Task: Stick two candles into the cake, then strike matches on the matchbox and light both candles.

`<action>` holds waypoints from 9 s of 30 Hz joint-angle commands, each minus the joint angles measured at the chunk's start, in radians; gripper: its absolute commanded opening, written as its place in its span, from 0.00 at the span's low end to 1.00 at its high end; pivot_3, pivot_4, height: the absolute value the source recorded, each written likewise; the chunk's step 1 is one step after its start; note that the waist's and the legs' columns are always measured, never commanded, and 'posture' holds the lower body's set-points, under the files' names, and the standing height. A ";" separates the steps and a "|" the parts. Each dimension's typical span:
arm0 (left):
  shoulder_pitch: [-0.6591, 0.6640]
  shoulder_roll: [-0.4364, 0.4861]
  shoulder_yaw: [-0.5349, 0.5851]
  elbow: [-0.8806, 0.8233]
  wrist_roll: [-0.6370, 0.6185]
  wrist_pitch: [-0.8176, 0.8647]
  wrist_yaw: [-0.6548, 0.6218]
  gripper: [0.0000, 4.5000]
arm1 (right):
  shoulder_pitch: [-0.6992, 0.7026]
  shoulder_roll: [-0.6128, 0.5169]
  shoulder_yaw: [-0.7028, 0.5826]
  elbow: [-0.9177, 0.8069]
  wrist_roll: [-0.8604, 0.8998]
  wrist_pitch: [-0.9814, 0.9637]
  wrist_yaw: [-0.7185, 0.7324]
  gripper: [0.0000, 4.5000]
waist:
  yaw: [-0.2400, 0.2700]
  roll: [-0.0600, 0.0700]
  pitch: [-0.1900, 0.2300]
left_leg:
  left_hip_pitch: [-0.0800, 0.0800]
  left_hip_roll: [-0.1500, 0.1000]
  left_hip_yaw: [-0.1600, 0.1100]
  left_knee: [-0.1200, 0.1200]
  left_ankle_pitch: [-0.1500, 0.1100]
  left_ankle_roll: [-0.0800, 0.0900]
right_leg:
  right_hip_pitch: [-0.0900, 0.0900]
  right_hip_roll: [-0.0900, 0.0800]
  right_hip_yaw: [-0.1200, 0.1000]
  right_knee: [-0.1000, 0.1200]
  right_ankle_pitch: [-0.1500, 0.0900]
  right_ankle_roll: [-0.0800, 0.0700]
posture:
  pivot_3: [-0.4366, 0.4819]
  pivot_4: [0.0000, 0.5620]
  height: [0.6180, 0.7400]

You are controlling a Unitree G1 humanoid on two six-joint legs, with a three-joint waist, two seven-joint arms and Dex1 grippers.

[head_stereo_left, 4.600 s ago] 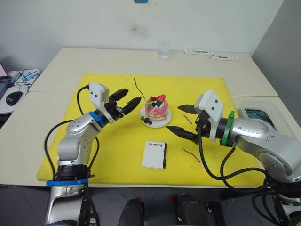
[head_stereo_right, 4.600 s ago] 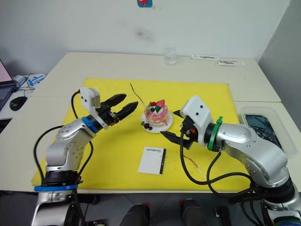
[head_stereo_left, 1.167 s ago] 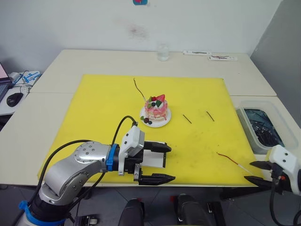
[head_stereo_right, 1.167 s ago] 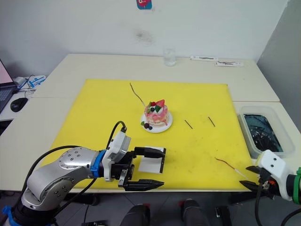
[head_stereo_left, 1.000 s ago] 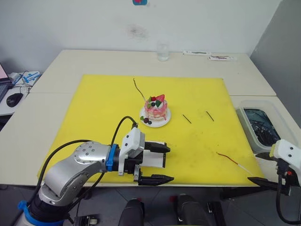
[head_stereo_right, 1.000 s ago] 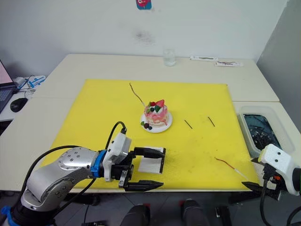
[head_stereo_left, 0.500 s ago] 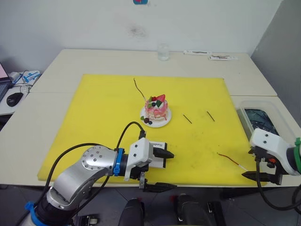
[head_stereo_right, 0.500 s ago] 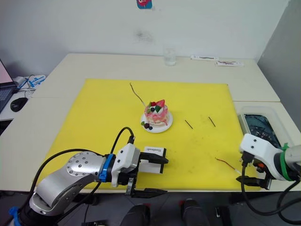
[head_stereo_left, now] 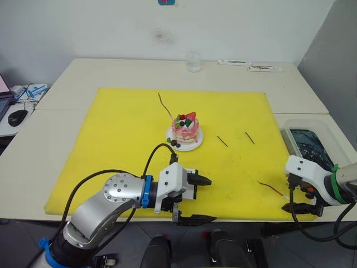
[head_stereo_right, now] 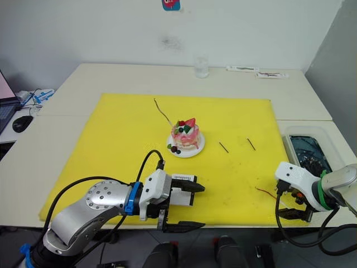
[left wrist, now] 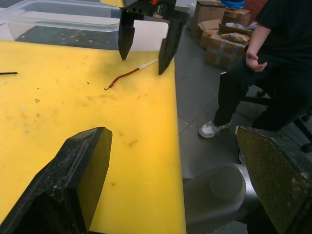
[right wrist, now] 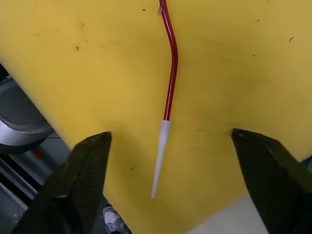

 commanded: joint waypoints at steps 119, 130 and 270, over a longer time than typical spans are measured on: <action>-0.018 0.011 0.527 0.102 -0.329 0.302 0.379 1.00 | -0.184 1.088 0.053 0.366 -0.155 -0.950 -0.247 0.80 | -0.023 0.002 0.001 | 0.001 0.000 -0.004 -0.001 0.000 0.000 | 0.000 0.002 -0.001 0.005 0.002 0.001 | 0.48 0.27 1.00; -0.085 0.197 0.574 0.410 -0.819 0.912 0.399 1.00 | -0.105 0.666 0.081 0.058 -0.102 -0.570 -0.103 0.37 | -0.025 0.002 0.001 | 0.001 0.000 -0.005 -0.001 0.000 0.000 | 0.000 0.002 -0.001 0.003 0.000 -0.002 | 0.48 0.27 1.00; -0.060 0.026 0.555 0.293 -0.567 0.647 0.175 0.00 | -0.150 0.916 -0.021 0.204 -0.306 -0.601 -0.449 0.77 | -0.005 0.001 0.000 | -0.001 -0.001 -0.004 -0.003 0.000 0.000 | -0.001 0.000 -0.001 0.000 0.000 -0.002 | 0.48 0.27 1.00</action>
